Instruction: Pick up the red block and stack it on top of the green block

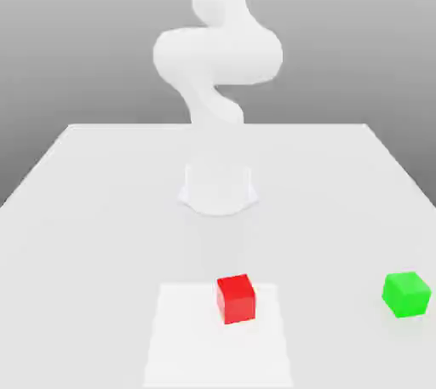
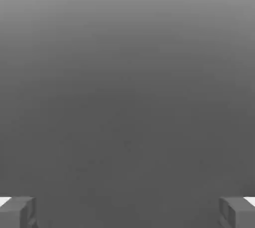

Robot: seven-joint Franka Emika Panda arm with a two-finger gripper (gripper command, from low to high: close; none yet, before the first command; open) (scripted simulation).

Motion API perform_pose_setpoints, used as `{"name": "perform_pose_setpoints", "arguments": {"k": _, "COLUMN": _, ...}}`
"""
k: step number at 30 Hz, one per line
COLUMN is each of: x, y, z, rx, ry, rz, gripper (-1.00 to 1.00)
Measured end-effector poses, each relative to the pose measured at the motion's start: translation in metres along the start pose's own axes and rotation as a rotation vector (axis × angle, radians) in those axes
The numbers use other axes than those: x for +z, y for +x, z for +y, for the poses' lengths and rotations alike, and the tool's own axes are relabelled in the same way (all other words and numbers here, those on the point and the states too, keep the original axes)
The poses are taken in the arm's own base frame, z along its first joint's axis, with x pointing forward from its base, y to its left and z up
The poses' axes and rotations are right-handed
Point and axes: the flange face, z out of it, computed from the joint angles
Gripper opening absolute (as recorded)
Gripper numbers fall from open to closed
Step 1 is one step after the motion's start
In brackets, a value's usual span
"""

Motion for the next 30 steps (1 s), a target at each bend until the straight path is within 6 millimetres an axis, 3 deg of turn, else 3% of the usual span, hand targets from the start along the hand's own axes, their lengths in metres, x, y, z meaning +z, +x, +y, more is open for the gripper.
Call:
{"name": "perform_pose_setpoints", "arguments": {"k": 4, "x": 0.102, "y": -0.027, "z": 0.022, "rx": -0.038, "ry": -0.087, "rz": -0.128, "gripper": 0.00}}
{"name": "perform_pose_setpoints", "arguments": {"k": 8, "x": 0.188, "y": -0.069, "z": 0.055, "rx": -0.081, "ry": -0.177, "rz": -0.248, "gripper": 0.00}}
{"name": "perform_pose_setpoints", "arguments": {"k": 12, "x": 0.259, "y": -0.126, "z": 0.100, "rx": -0.131, "ry": -0.275, "rz": -0.367, "gripper": 0.00}}
{"name": "perform_pose_setpoints", "arguments": {"k": 15, "x": 0.301, "y": -0.176, "z": 0.145, "rx": -0.174, "ry": -0.358, "rz": -0.459, "gripper": 0.00}}
{"name": "perform_pose_setpoints", "arguments": {"k": 18, "x": 0.329, "y": -0.224, "z": 0.191, "rx": -0.218, "ry": -0.437, "rz": -0.540, "gripper": 0.00}}
{"name": "perform_pose_setpoints", "arguments": {"k": 25, "x": 0.377, "y": -0.261, "z": 0.229, "rx": -0.228, "ry": -0.456, "rz": -0.559, "gripper": 0.00}}
{"name": "perform_pose_setpoints", "arguments": {"k": 26, "x": 0.380, "y": -0.263, "z": 0.232, "rx": -0.228, "ry": -0.456, "rz": -0.559, "gripper": -1.00}}
{"name": "perform_pose_setpoints", "arguments": {"k": 30, "x": 0.380, "y": -0.263, "z": 0.232, "rx": -0.227, "ry": -0.456, "rz": -0.559, "gripper": -1.00}}
